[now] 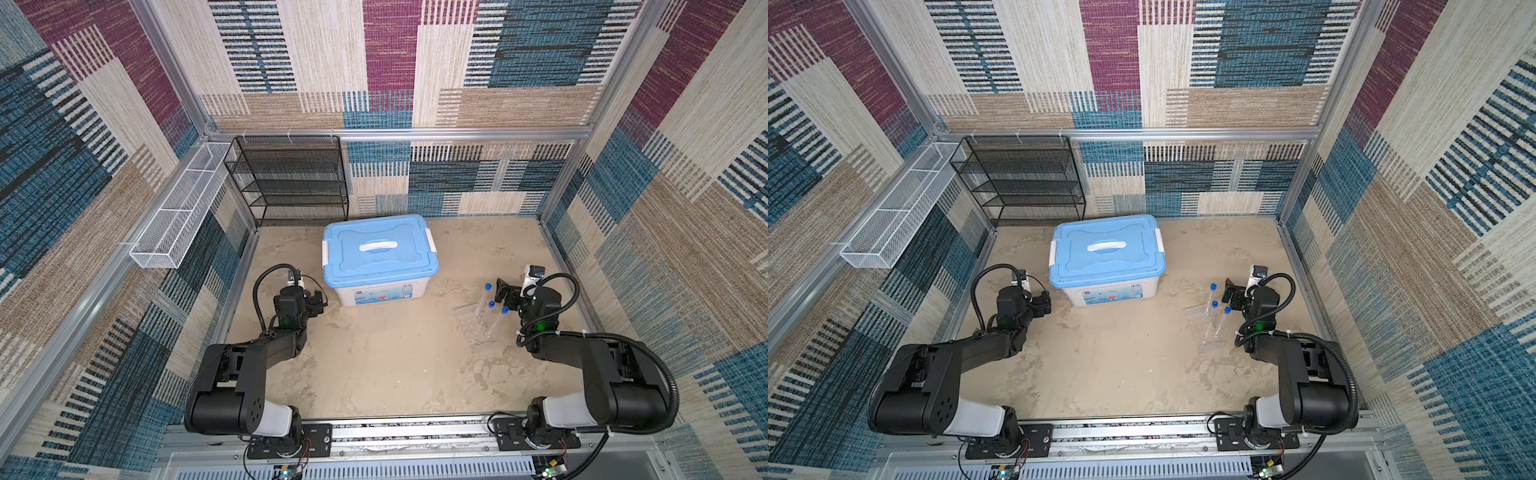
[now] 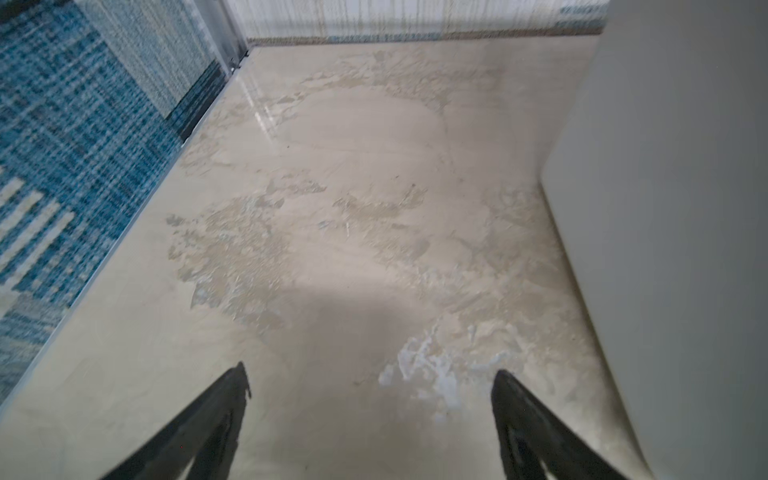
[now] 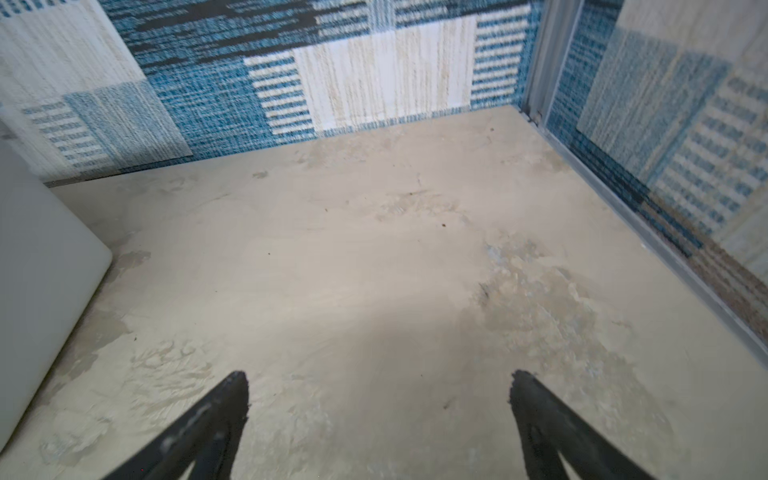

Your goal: Organize the chemistry lab equipment

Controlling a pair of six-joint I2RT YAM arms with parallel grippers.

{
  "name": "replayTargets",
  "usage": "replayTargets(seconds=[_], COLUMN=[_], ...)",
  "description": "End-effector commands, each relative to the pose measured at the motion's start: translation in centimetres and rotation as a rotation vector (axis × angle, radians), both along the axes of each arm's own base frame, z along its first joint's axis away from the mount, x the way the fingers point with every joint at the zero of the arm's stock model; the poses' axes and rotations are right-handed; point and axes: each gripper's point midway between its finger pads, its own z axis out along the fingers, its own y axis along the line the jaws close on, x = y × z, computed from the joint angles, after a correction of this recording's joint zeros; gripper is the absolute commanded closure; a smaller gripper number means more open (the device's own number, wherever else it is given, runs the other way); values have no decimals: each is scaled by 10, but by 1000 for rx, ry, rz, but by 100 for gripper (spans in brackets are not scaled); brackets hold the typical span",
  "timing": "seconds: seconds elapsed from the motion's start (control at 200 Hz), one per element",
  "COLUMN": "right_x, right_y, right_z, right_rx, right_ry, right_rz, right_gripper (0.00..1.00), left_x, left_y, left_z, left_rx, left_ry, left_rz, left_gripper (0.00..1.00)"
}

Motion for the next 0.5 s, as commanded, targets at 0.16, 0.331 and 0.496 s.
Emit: replayTargets(seconds=[0.16, 0.331, 0.496], right_x=[-3, -6, -10], right_y=[-2, 8, 21], right_z=[33, 32, 26], right_rx=[-41, -59, -78], right_ry=[-196, -218, -231], right_rz=[-25, 29, 97], right_gripper=[1, 1, 1], left_x=[15, 14, 15], left_y=[-12, -25, -26], left_z=[12, 9, 9], left_rx=[-14, -43, -75], left_ry=[-119, -99, -94], left_rz=[-107, -204, -233], left_gripper=[6, 3, 1])
